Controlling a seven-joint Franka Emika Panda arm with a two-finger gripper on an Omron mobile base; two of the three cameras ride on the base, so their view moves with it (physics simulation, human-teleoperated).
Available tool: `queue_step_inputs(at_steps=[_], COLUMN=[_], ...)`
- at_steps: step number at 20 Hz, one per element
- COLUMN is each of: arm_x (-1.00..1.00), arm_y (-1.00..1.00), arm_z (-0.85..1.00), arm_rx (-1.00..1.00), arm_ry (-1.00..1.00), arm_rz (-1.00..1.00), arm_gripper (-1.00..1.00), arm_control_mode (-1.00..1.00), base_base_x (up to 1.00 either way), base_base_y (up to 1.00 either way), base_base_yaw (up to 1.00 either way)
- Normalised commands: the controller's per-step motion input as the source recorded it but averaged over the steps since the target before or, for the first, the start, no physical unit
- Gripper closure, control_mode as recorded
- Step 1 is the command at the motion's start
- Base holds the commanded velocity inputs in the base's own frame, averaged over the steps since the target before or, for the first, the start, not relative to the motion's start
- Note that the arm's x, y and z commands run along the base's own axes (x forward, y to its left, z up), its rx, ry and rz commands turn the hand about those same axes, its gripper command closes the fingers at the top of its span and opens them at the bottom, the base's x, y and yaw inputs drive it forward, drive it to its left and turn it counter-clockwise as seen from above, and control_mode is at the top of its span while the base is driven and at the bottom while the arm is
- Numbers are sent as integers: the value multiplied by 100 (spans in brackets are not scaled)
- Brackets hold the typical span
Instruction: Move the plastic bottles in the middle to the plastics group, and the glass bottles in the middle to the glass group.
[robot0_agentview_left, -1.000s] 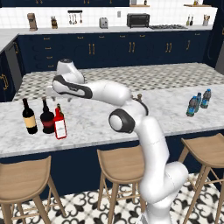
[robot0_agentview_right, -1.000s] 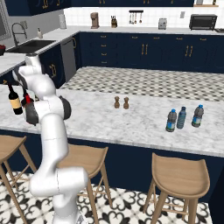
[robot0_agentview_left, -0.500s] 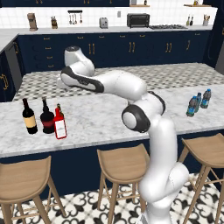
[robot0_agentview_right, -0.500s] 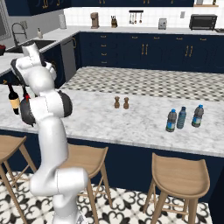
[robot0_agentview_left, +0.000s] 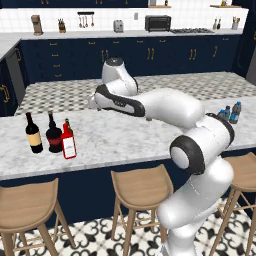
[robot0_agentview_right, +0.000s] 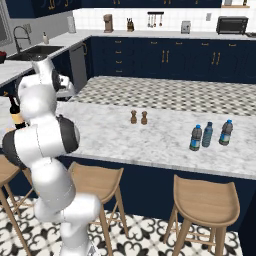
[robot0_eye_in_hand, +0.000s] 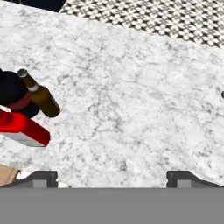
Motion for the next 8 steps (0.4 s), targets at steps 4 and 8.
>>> queue_step_inputs(at_steps=[4,8], arm_x=[-100,-100], arm_y=[-82,-76], arm_z=[1,10], arm_rx=[1,1], arm_ry=[-18,-16], arm_rz=[22,7], arm_gripper=[-100,-100], arm_control_mode=[-100,-100], base_base_x=[0,0], base_base_y=[0,0], base_base_yaw=[0,0])
